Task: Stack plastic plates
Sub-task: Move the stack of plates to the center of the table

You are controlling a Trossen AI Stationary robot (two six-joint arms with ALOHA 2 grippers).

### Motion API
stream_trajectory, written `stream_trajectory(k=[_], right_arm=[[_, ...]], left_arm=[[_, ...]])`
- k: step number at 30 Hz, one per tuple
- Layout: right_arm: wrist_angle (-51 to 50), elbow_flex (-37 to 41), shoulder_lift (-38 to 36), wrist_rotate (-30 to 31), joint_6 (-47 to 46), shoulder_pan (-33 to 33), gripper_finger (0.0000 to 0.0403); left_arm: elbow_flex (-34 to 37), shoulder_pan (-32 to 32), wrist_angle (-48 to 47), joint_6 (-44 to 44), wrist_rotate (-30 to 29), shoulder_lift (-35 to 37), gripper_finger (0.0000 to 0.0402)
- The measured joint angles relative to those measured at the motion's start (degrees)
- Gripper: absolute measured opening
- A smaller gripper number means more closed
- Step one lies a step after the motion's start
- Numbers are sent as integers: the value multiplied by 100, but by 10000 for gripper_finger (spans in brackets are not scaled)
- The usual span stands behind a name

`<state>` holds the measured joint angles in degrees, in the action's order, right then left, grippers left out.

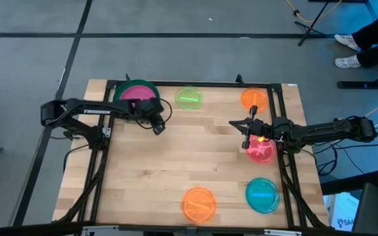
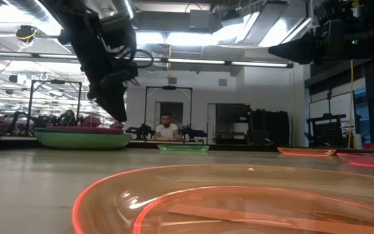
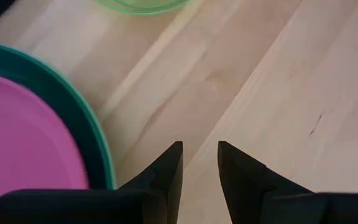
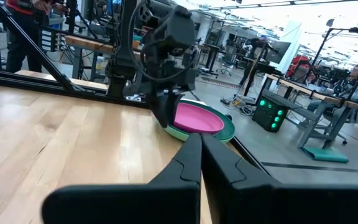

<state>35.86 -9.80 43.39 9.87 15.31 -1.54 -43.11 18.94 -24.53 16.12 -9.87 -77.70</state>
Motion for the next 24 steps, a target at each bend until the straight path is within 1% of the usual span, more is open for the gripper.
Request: stream_trajectory(k=[4, 12, 14, 20, 22, 24], right_arm=[[-2, 0, -1, 0, 0, 2, 5], [0, 0, 0, 0, 0, 1, 5], [0, 0, -1, 0, 0, 0, 5], [1, 0, 0, 0, 0, 0, 5], [0, 0, 1, 0, 0, 0, 5], [0, 0, -1, 0, 0, 1, 5]], left_arm=[[0, 0, -2, 15, -45, -200, 94], [0, 15, 111, 26, -877, -255, 94], [0, 40, 166, 32, -1004, -255, 94], [-2, 230, 164, 138, -975, -353, 94], [-2, 309, 244, 138, -783, -423, 94], [-2, 385, 513, 142, -535, -546, 94]])
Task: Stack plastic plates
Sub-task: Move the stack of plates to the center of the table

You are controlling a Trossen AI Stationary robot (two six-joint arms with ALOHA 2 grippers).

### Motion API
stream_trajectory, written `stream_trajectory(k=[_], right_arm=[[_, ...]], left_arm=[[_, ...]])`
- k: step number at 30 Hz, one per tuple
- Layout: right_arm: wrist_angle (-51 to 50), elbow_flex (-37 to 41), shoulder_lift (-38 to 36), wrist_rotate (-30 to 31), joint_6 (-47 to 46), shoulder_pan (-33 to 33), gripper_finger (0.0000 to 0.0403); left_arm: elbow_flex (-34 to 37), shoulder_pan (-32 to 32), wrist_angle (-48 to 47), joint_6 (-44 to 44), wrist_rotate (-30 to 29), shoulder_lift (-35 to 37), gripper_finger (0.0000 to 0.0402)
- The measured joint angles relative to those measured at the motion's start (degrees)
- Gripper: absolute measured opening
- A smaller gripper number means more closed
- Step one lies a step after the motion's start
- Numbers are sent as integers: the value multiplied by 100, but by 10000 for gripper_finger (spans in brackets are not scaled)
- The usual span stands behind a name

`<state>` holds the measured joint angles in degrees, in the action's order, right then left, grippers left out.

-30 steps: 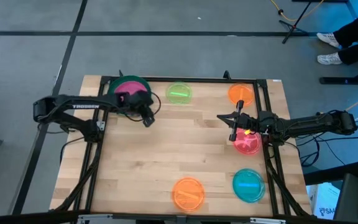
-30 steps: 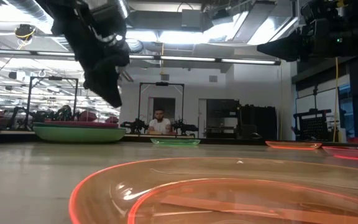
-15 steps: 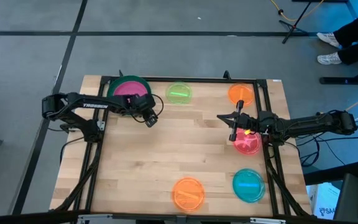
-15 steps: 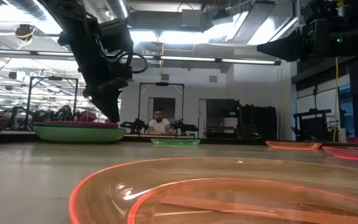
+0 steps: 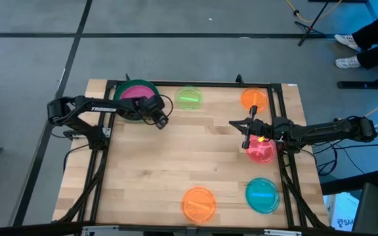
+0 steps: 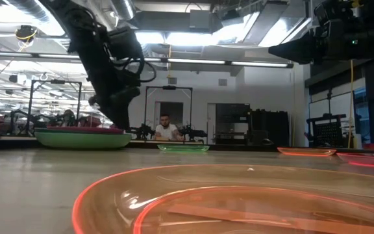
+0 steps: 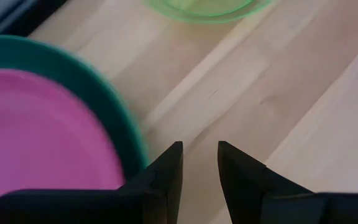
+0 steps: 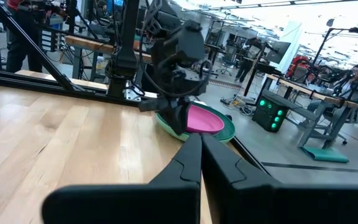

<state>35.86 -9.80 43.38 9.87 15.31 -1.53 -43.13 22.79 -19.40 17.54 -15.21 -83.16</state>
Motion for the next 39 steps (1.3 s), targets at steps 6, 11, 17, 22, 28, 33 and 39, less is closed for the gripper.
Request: stream_trajectory(k=[6, 11, 17, 22, 28, 33, 39], right_arm=[[2, 0, 1, 1, 0, -1, 5], [-2, 0, 0, 9, 2, -1, 5], [-2, 0, 1, 9, 2, 0, 5], [-2, 0, 0, 13, 2, 1, 5], [-4, 0, 2, 17, 2, 1, 5], [-4, 0, 1, 20, 2, 0, 5], [-4, 0, 0, 22, 2, -1, 5]], left_arm=[[-2, 95, 348, -1, -208, -138, 94], [-2, 236, 167, 28, -482, -139, 94], [-2, 394, 54, 33, -473, -139, 94], [-2, 429, 50, 16, -467, -146, 94], [-2, 444, -92, -151, -317, -396, 94], [-1, 441, -104, -165, -448, -724, 94], [-11, 428, -86, -302, -497, -837, 93]])
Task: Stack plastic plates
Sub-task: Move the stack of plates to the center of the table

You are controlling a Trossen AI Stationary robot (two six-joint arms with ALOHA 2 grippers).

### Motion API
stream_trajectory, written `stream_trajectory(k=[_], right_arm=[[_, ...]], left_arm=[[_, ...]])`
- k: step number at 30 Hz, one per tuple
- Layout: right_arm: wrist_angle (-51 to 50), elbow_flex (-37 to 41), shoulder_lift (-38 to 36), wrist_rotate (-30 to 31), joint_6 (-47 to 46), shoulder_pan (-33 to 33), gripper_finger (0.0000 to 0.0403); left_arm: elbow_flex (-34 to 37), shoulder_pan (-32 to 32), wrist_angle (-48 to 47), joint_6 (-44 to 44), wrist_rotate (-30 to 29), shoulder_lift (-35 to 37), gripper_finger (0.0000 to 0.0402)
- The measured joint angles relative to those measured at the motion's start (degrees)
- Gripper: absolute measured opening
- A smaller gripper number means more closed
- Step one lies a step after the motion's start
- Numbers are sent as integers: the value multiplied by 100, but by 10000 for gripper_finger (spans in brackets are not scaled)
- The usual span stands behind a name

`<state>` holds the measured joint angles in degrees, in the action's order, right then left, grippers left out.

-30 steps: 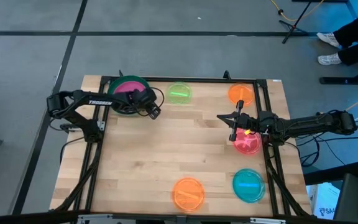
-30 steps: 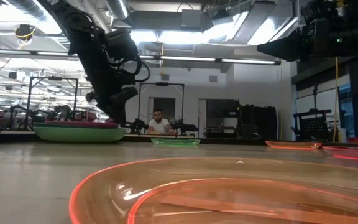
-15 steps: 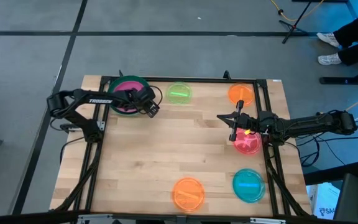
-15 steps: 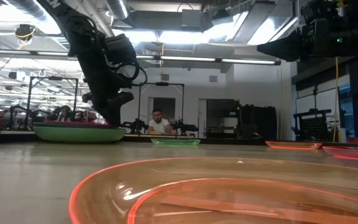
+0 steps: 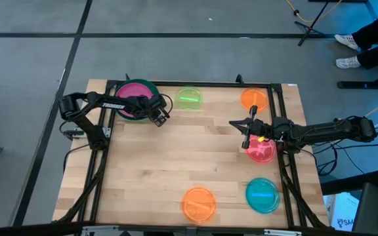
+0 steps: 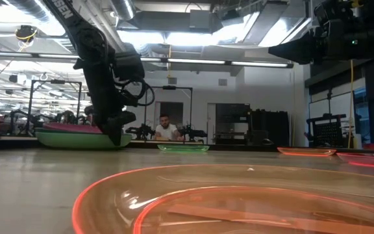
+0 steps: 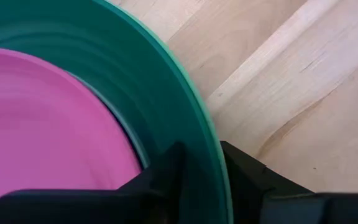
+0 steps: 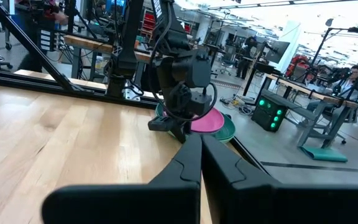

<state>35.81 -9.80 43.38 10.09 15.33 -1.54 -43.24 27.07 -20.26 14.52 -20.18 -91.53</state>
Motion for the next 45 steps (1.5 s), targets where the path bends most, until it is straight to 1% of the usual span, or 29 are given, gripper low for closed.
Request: stream_trajectory(k=[3, 9, 14, 18, 25, 36, 42, 45], right_arm=[[0, 0, 1, -1, 0, 0, 5], [0, 0, 0, -2, 0, 0, 5], [2, 0, 0, -2, 0, 0, 5], [2, 0, 2, 0, 0, 2, 5], [2, 0, 0, -2, 0, 2, 5], [2, 0, 2, 0, 0, 0, 5], [2, 0, 1, -2, 2, 1, 5], [2, 0, 0, -2, 2, 2, 5]], left_arm=[[0, -13, -2, -19, -31, 0, 80], [0, -55, -11, -138, -128, 4, 41], [7, -212, -33, -142, -344, -4, 39], [9, -414, -42, -162, -344, -4, 40], [9, -1051, 25, -206, -277, -11, 40], [9, -2224, 189, 237, -247, -13, 41], [13, -2796, 463, 468, -213, -15, 41], [13, -3026, 739, 452, -66, -15, 41]])
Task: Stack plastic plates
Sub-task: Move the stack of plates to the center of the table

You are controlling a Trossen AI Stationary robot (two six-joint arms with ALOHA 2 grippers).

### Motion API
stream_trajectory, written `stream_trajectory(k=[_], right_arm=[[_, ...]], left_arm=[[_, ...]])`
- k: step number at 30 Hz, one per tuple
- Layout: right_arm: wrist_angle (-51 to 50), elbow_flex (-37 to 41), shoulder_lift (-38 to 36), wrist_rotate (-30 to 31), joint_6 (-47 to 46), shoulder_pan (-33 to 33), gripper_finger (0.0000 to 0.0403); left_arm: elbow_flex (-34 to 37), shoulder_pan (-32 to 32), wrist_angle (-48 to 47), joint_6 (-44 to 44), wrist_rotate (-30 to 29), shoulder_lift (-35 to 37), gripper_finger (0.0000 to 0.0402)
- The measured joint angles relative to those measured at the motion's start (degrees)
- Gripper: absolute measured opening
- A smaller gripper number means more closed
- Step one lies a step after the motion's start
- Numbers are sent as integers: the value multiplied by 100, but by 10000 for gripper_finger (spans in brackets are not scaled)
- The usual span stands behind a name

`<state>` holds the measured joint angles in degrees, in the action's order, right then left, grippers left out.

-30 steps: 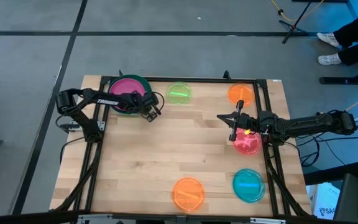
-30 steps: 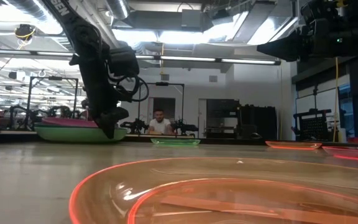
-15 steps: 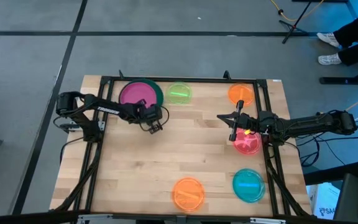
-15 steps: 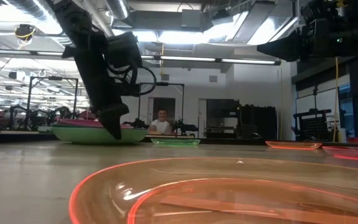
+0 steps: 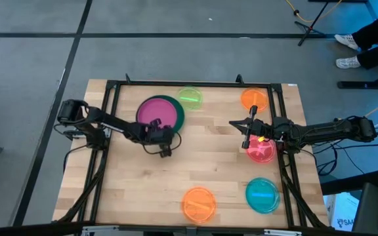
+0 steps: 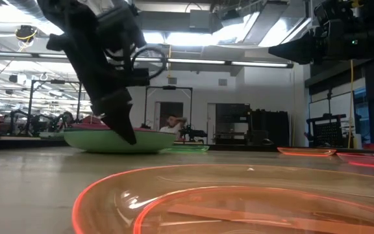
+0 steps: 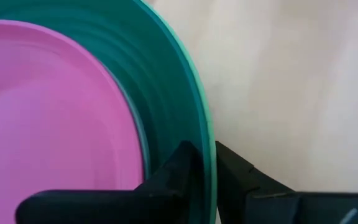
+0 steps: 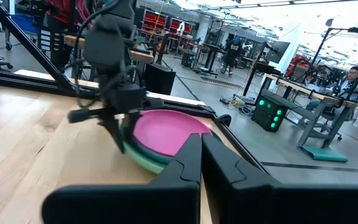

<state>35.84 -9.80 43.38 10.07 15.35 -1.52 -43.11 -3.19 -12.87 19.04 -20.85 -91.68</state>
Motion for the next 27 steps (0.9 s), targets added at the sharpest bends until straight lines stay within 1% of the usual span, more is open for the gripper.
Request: stream_trajectory(k=[4, 11, 15, 22, 24, 27], right_arm=[[2, 0, 0, 0, 0, 0, 5], [4, 0, 0, 0, -2, -2, 5], [4, 0, 0, 0, -2, -2, 5], [4, 0, 1, 0, -1, -2, 5], [4, 0, 0, 0, -2, -2, 5], [4, 0, 2, 0, -2, -2, 5]], left_arm=[[0, -273, 364, -151, 125, 0, 41], [-272, -598, 543, -418, 164, 0, 41], [-372, -682, 866, -554, 298, 0, 41], [-378, -781, 1012, -570, 261, 0, 41], [-378, -813, 1058, -679, 272, 0, 41], [-378, -865, 1373, -933, 296, -134, 41]])
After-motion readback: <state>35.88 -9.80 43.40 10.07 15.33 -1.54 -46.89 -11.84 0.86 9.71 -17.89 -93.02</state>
